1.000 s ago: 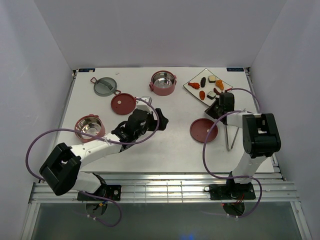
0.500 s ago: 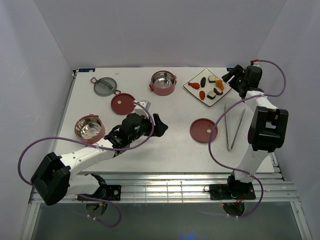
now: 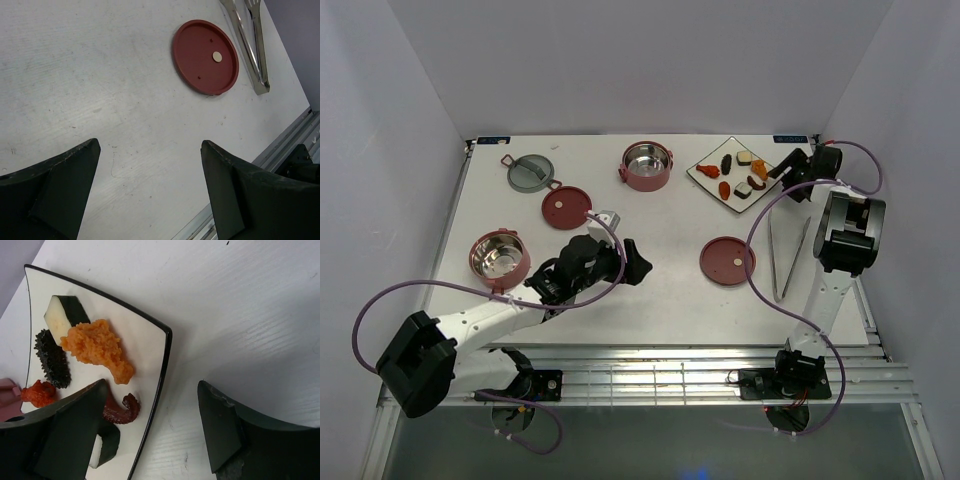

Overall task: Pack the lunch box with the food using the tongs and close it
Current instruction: Adjust the plate at the center of the board.

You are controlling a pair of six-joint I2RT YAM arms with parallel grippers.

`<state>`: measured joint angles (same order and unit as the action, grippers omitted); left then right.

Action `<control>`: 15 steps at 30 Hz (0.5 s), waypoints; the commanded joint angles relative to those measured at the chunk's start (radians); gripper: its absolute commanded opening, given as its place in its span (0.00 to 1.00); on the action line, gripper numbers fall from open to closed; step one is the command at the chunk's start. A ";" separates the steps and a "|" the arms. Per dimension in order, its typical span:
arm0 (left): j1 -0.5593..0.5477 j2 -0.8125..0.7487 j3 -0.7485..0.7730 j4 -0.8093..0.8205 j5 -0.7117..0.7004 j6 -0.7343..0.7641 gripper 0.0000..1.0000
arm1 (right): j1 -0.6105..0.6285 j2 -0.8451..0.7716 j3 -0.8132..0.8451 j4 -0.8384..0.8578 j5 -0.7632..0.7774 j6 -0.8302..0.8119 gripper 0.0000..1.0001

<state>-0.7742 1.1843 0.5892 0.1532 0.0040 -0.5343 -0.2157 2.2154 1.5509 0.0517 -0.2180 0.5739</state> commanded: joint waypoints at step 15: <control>0.000 -0.051 -0.028 0.036 -0.036 0.016 0.92 | -0.034 0.024 -0.071 0.289 0.037 0.228 0.63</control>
<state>-0.7742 1.1481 0.5625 0.1654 -0.0212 -0.5274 -0.2432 2.2177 1.4548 0.2596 -0.1638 0.7422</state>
